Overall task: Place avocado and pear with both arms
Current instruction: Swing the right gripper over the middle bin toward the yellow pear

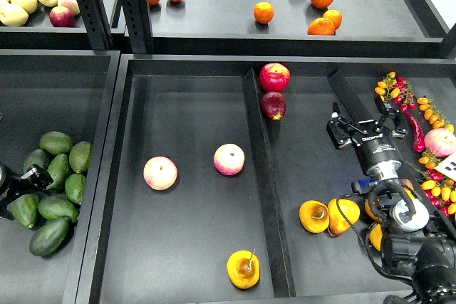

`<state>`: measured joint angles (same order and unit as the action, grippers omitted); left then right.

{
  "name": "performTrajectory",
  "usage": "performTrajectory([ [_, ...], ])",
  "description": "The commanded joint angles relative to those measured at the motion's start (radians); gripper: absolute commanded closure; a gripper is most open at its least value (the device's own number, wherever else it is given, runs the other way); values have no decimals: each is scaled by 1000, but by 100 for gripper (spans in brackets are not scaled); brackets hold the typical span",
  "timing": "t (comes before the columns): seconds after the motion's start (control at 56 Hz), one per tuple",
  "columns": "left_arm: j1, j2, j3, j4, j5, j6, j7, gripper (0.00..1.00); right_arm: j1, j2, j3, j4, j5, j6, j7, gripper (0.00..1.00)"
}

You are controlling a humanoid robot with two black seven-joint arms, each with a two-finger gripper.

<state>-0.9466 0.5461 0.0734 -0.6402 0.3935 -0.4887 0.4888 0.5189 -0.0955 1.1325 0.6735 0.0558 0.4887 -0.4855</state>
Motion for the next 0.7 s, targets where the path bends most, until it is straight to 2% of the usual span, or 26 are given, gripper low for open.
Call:
performTrajectory([
  [0.0,0,-2,-4,1,-9,0,0,1,81,-98,-167,26,1,0,-3,0],
  [0.25,5,-2,-14,1,-10,0,0,1,233,-208,-505,44,9,0,-3,0],
  [0.678,11,-17,-58,-6,-9,0,0,1,266,-148,-821,40,7,0,-3,0],
])
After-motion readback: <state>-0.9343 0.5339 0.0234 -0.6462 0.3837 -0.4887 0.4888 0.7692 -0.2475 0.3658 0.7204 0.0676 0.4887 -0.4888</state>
